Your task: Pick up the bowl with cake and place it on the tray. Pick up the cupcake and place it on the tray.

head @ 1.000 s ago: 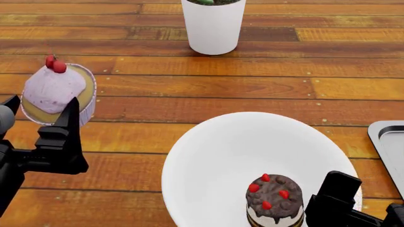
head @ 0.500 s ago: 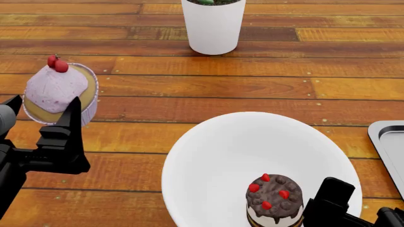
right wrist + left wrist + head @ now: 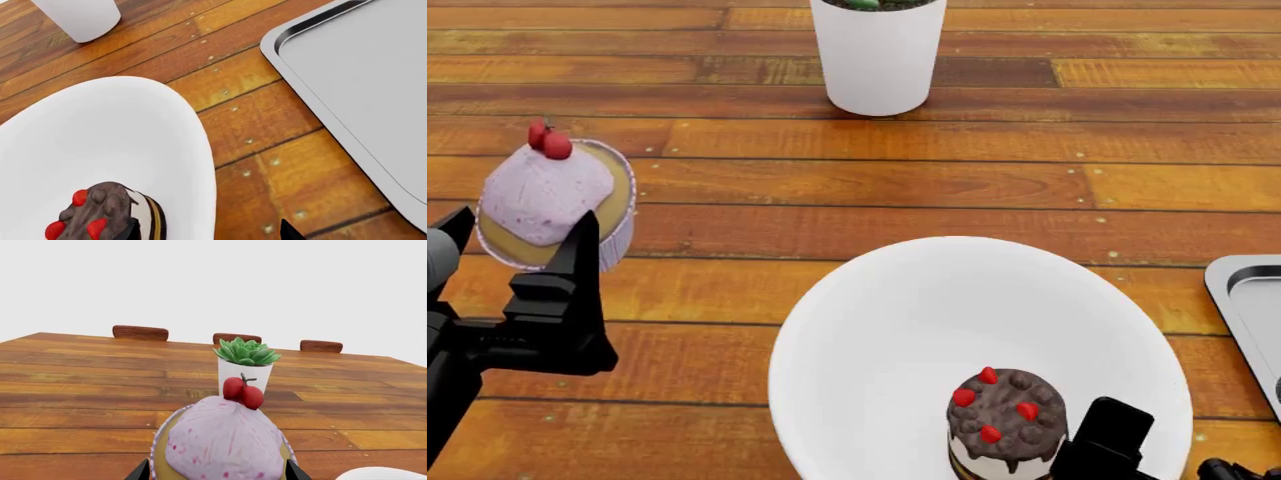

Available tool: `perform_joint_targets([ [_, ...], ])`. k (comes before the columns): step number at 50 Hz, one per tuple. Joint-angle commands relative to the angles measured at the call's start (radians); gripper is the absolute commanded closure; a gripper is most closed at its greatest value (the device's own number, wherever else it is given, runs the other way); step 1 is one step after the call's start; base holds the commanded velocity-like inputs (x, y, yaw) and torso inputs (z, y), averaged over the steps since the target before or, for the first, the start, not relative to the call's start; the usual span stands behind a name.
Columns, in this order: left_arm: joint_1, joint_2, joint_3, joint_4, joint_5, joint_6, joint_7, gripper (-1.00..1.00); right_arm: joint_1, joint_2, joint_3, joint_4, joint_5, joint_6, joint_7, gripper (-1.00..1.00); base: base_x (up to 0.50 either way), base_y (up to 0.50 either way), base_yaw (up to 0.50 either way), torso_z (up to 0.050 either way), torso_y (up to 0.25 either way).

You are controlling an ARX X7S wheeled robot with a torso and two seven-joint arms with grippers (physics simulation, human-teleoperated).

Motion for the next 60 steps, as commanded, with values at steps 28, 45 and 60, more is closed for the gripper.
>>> perform_joint_targets([
  [28, 0.005, 0.000, 0.012, -0.002, -0.015, 0.031, -0.023, 1.00, -0.019, -0.017, -0.013, -0.008, 0.011, -0.010, -0.027, 1.00, 0.00, 0.00, 0.00, 0.000, 0.000],
  [45, 0.017, -0.009, 0.018, -0.025, 0.029, 0.060, 0.007, 1.00, 0.148, 0.044, 0.015, -0.131, 0.144, -0.047, 0.059, 1.00, 0.00, 0.00, 0.00, 0.000, 0.000],
  [60, 0.011, -0.007, 0.038, -0.085, 0.114, 0.109, 0.069, 1.00, 0.305, 0.009, -0.031, -0.116, 0.127, -0.050, 0.031, 1.00, 0.00, 0.00, 0.00, 0.000, 0.001],
])
